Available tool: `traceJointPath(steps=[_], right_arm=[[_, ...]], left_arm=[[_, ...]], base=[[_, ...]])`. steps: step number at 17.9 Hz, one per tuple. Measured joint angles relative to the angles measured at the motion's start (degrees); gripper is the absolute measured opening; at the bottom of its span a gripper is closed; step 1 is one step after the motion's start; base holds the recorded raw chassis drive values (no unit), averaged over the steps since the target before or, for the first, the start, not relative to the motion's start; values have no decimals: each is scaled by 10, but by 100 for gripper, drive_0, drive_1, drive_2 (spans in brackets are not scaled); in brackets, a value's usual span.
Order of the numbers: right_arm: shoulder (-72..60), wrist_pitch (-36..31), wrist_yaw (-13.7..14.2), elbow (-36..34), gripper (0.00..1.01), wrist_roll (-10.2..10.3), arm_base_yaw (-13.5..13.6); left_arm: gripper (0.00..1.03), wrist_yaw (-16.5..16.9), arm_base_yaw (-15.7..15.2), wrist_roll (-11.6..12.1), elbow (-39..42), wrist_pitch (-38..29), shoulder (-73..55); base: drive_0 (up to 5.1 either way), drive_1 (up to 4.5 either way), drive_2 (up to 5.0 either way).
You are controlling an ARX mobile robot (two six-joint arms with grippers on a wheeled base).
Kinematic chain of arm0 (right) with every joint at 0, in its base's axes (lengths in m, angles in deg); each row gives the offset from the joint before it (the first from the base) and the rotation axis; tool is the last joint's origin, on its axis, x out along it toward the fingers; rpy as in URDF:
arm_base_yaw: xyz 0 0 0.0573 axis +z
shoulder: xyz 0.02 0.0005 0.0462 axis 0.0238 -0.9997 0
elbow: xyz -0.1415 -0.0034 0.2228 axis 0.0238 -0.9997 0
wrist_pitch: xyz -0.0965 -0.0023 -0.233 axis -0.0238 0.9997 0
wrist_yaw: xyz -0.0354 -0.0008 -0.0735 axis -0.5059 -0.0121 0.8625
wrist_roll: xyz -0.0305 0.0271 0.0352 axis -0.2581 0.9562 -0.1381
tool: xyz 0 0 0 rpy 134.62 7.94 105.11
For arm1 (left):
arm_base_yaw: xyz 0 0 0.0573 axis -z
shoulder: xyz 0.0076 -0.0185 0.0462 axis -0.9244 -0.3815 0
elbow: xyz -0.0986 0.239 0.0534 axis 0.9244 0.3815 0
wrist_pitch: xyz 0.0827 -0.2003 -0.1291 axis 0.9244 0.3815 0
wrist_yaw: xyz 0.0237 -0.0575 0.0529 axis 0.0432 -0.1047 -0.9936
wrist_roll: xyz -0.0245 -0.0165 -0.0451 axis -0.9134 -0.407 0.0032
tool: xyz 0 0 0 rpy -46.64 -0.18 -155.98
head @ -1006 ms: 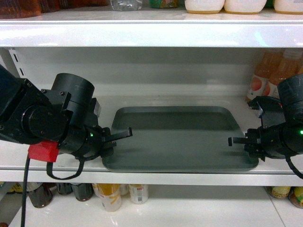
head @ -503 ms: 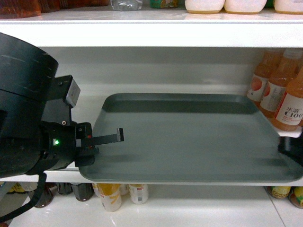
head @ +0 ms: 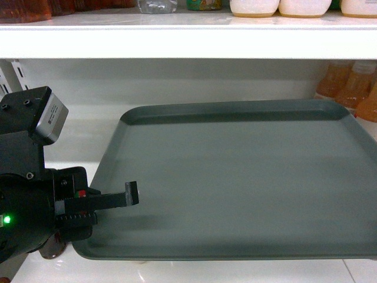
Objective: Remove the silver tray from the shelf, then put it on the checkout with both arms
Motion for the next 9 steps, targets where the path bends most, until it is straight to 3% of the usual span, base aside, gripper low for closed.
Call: traceJointPath(steps=[9], right_arm=[[-1, 0, 0, 0, 2, 0, 0]], left_arm=[[2, 0, 0, 0, 1, -1, -1]], base=[[4, -419, 426]])
